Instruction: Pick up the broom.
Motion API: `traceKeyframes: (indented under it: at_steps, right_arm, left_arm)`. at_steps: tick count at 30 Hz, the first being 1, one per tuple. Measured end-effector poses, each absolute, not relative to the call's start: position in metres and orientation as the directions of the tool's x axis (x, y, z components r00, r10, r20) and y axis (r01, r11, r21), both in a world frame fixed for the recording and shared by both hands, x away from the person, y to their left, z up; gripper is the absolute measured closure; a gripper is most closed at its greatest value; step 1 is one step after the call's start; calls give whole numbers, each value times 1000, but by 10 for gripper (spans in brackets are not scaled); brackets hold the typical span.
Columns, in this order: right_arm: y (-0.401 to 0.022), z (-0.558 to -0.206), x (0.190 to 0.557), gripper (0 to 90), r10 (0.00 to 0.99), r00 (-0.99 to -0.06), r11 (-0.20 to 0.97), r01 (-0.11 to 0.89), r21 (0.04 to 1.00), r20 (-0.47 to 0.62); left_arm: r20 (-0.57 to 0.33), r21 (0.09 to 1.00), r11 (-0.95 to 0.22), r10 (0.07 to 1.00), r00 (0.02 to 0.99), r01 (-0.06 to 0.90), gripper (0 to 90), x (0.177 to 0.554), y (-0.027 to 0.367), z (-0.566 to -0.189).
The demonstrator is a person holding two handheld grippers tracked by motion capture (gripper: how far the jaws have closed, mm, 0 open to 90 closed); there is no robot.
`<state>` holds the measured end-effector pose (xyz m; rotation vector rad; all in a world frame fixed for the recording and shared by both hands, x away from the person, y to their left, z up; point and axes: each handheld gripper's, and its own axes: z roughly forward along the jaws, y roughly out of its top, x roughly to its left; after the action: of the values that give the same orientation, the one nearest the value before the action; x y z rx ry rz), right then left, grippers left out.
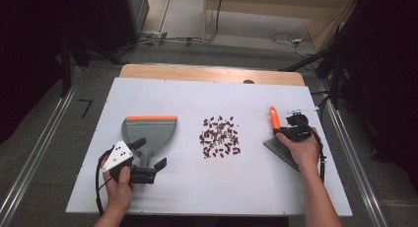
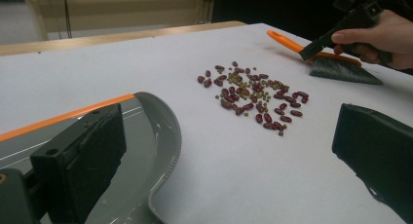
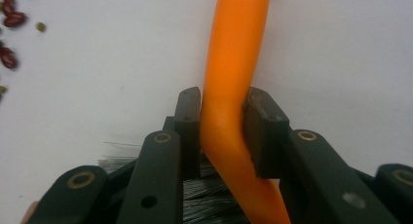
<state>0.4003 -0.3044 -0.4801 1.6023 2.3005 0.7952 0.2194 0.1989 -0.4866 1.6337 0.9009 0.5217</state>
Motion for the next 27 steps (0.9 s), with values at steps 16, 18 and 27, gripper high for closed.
traceKeyframes:
  at_steps: [16,18,27]
  right_arm:
    - [-338,-461,348,690,882,-410,57,582,811,232]
    - [-345,-463,344,690,875,-409,9,551,835,261]
    - [-356,-453,330,693,856,-444,-66,412,909,264]
  left_arm:
    - [-112,964,-66,774,623,256,0,214,195,-482]
    - [-111,964,-67,773,624,255,0,214,193,-481]
    - [-64,969,-104,769,636,223,0,214,179,-473]
